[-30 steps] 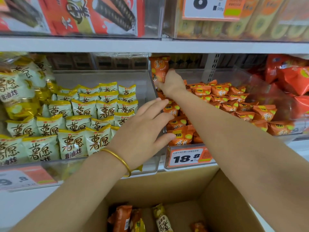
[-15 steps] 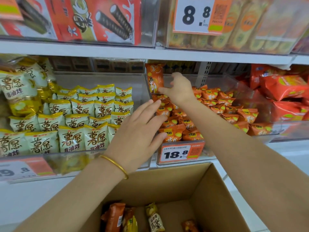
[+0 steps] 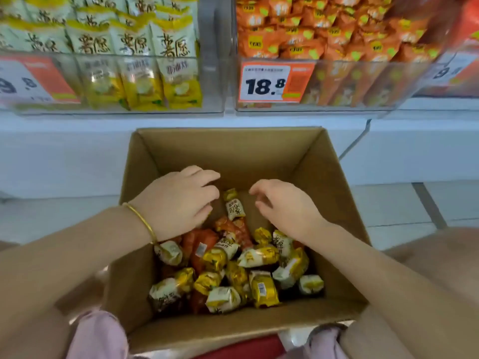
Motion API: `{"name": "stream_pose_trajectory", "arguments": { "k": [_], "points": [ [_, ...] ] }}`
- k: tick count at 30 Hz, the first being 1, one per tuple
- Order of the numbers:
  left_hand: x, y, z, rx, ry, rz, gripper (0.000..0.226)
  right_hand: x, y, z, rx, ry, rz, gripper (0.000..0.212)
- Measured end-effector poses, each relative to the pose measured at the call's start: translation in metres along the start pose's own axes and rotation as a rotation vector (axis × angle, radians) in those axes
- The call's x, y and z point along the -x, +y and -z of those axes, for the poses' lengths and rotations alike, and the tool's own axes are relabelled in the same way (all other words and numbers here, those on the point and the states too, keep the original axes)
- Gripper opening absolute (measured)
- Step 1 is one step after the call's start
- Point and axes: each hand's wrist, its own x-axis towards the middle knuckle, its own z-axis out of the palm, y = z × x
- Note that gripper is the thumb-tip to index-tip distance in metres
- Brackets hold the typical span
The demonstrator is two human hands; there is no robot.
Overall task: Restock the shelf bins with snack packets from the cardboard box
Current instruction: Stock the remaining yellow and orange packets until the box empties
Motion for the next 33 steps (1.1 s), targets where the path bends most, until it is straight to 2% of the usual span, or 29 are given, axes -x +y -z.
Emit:
{"name": "stream_pose_trajectory", "arguments": {
  "k": [8, 10, 12, 14, 18, 20, 24, 28, 33],
  "points": [
    [0.009, 0.001, -0.017, 0.015, -0.162, 0.052, 0.034, -0.01, 0.031, -0.1, -0.08, -0.19, -0.189, 0.038],
    [0.012, 0.001, -0.017, 0.015, -0.177, 0.044, 0.034, -0.007, 0.041, -0.119, 0.007, -0.312, -0.223, 0.053],
    [0.014, 0.002, -0.017, -0.004, -0.216, 0.03, 0.034, -0.003, 0.052, -0.135, 0.16, -0.492, -0.241, 0.077],
    [0.012, 0.004, -0.02, -0.045, -0.28, 0.016, 0.035, 0.001, 0.056, -0.146, 0.22, -0.594, -0.269, 0.087],
    [0.002, 0.005, -0.045, -0.007, -0.389, 0.036, 0.035, -0.001, 0.059, -0.154, 0.313, -0.592, -0.297, 0.065],
    [-0.002, 0.007, -0.071, 0.031, -0.517, 0.08, 0.038, 0.0, 0.061, -0.151, 0.328, -0.631, -0.33, 0.067],
    [-0.018, 0.023, -0.134, 0.23, -0.721, 0.343, 0.046, 0.001, 0.065, -0.141, 0.025, -0.524, -0.449, 0.081],
    [-0.027, 0.045, -0.178, 0.374, -0.766, 0.568, 0.066, -0.001, 0.064, -0.129, -0.169, -0.458, -0.441, 0.083],
    [-0.031, 0.05, -0.193, 0.524, -0.759, 0.733, 0.075, -0.003, 0.062, -0.112, -0.67, -0.533, -0.585, 0.075]
  ]
}}
